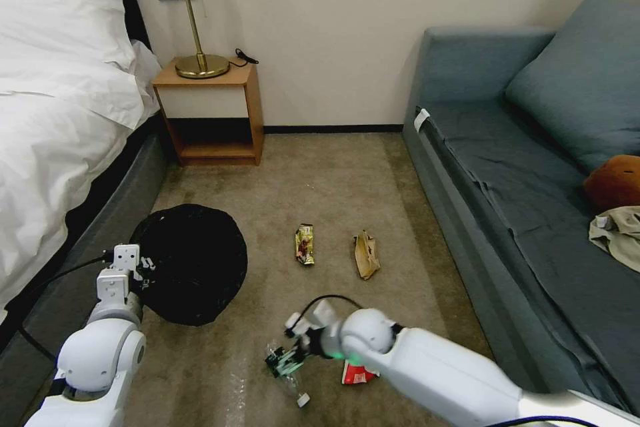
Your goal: Pick up the trash bin, then pick up the garbage on the floor and place it into the trash bin.
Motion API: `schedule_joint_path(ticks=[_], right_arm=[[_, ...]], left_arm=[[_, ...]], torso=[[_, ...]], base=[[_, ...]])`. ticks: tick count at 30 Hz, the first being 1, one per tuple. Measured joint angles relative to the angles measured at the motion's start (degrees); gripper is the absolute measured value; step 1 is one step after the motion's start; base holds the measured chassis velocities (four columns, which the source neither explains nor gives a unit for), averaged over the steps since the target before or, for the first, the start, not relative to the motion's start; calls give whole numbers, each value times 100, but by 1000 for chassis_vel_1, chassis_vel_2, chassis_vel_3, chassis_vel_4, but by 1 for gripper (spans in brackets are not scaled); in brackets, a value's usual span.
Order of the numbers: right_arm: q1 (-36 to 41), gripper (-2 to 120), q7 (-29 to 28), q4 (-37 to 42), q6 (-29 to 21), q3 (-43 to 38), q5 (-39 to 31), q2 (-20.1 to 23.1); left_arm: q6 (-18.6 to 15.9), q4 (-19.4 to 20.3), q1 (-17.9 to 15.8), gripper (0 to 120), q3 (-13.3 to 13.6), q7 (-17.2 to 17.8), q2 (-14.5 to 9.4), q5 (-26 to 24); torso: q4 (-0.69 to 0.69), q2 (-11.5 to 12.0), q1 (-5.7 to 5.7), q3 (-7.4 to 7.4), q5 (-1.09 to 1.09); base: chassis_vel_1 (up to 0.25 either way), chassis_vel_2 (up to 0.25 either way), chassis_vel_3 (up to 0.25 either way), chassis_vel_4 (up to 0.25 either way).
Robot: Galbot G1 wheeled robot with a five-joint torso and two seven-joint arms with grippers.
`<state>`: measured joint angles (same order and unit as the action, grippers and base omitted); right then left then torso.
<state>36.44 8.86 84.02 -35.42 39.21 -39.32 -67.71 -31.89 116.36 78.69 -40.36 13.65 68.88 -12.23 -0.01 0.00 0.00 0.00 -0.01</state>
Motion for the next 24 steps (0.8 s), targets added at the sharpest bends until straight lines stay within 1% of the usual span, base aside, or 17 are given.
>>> schedule_joint_path(ticks=[4, 8, 15, 17, 24], right_arm=[[14, 100, -13, -144, 46, 112, 67, -105], [60, 100, -17, -201, 91, 113, 155, -84], [160, 100, -16, -349, 213, 97, 358, -56], [190, 100, -15, -458, 277, 93, 450, -111], [264, 100, -137, -619, 370, 141, 501, -155]], left_arm=[[-13, 53, 30, 1, -3, 25, 57, -11], [-11, 66, 48, 1, 0, 32, 88, -11], [-1, 155, 97, 1, 73, 38, 215, 26], [20, 151, 106, 1, 110, 37, 264, 74], [64, 123, 128, 1, 123, 19, 308, 100]], torso=[[1, 0, 0, 0, 0], [1, 0, 0, 0, 0], [2, 0, 0, 0, 1], [2, 0, 0, 0, 1], [1, 0, 0, 0, 1]], base=[[0, 0, 0, 0], [0, 0, 0, 0], [0, 0, 0, 0], [0, 0, 0, 0], [0, 0, 0, 0]])
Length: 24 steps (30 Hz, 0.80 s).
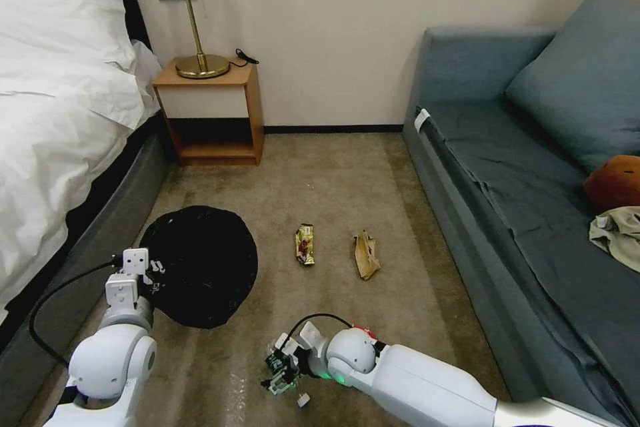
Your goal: Pick up the trash bin, then pick up the garbage on the floor and place it into the trash bin.
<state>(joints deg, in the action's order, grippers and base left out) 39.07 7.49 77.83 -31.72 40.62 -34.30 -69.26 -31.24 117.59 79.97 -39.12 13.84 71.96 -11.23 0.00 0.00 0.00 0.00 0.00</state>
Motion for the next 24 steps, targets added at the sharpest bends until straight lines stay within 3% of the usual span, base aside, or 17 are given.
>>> schedule_joint_path(ticks=[20, 22, 24], right_arm=[[156, 100, -80, -744, 305, -45, 235, -215], [163, 99, -73, -779, 319, -47, 247, -217], [166, 89, -65, -800, 333, -53, 255, -212]], left_arm=[[51, 87, 49, 1, 18, -49, 129, 37], [52, 109, 55, 1, -7, -47, 129, 29], [47, 123, 57, 1, -29, -48, 126, 16]], torso=[[0, 0, 0, 0, 0], [0, 0, 0, 0, 0], [0, 0, 0, 0, 0]], base=[[0, 0, 0, 0], [0, 0, 0, 0], [0, 0, 0, 0]])
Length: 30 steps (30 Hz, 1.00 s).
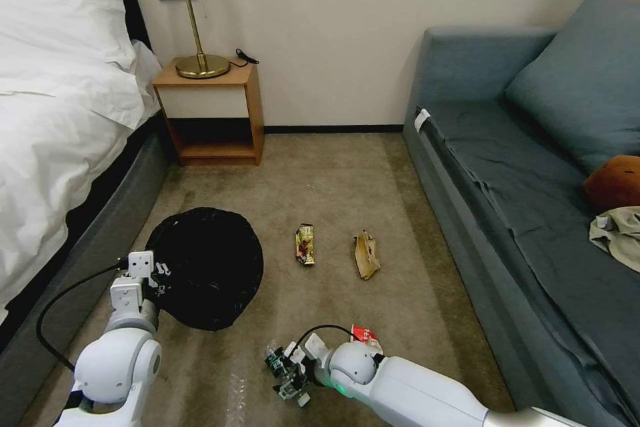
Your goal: Pick up the trash bin, then pick up the garbage on the floor and place it into the trash bin.
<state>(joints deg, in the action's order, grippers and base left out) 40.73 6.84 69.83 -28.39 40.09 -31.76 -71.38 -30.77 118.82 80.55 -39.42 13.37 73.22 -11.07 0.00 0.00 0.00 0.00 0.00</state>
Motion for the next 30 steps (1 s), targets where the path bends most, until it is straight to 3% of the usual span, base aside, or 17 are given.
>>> schedule_joint_path(ticks=[9, 12, 20, 30], right_arm=[[1, 61, 2, 24, 3, -5, 0, 27], [-5, 44, 3, 42, 4, -4, 0, 33], [-8, 27, 15, 105, 25, -141, 16, 133], [-61, 25, 113, 23, 198, -945, 214, 284]], left_arm=[[-5, 37, 26, 1, 4, 0, 61, 8], [-5, 46, 53, 1, 4, 0, 78, 24], [38, 16, 90, 1, -6, -15, 89, 48], [235, -133, 172, 1, -60, -38, 13, 14]], torso=[[0, 0, 0, 0, 0], [0, 0, 0, 0, 0], [0, 0, 0, 0, 0], [0, 0, 0, 0, 0]], base=[[0, 0, 0, 0], [0, 0, 0, 0], [0, 0, 0, 0], [0, 0, 0, 0]])
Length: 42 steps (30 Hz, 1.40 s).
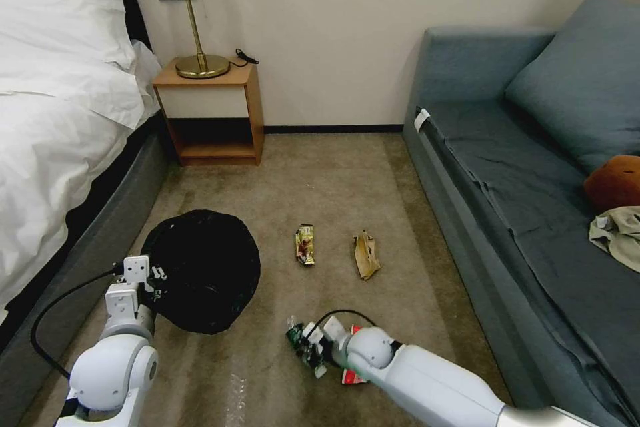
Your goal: Pick up the trash bin, then pick up the garbage on the floor and place it into the trash bin.
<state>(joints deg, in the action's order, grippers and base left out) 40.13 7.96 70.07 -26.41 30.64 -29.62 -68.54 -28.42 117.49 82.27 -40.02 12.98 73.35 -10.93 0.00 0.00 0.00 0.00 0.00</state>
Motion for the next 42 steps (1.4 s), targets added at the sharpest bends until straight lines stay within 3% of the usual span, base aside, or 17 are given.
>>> schedule_joint_path(ticks=[14, 20, 29, 34, 37, 42], right_arm=[[-598, 25, 42, 110, 56, -703, -20, 407], [-1016, 25, -2, 116, 56, -1152, -228, 268], [-1658, 25, -123, 541, -46, -1175, -552, 202], [-2246, 25, -362, 1163, -255, -987, -1448, 66], [-2737, 25, -583, 1540, -475, -624, -2497, -275], [-2899, 25, -759, 1606, -557, -237, -2948, -723]], left_arm=[[183, -47, 123, 1, -90, -31, -166, -140], [185, -68, 90, 1, -103, -36, -150, -208], [185, -85, 41, 1, -37, -31, -97, -187], [187, -96, 44, 1, -42, -26, -103, -184], [175, -123, -12, 1, -23, -16, -72, -170], [103, -131, -90, 1, 37, -10, 7, -147]], torso=[[1, 0, 0, 0, -1], [-2, 0, 0, 0, 1], [0, 0, 0, 0, 0], [1, 0, 0, 0, 0], [-1, -1, 0, 0, -1], [-2, -1, 0, 0, -2]], base=[[0, 0, 0, 0], [0, 0, 0, 0], [0, 0, 0, 0], [0, 0, 0, 0], [0, 0, 0, 0], [0, 0, 0, 0]])
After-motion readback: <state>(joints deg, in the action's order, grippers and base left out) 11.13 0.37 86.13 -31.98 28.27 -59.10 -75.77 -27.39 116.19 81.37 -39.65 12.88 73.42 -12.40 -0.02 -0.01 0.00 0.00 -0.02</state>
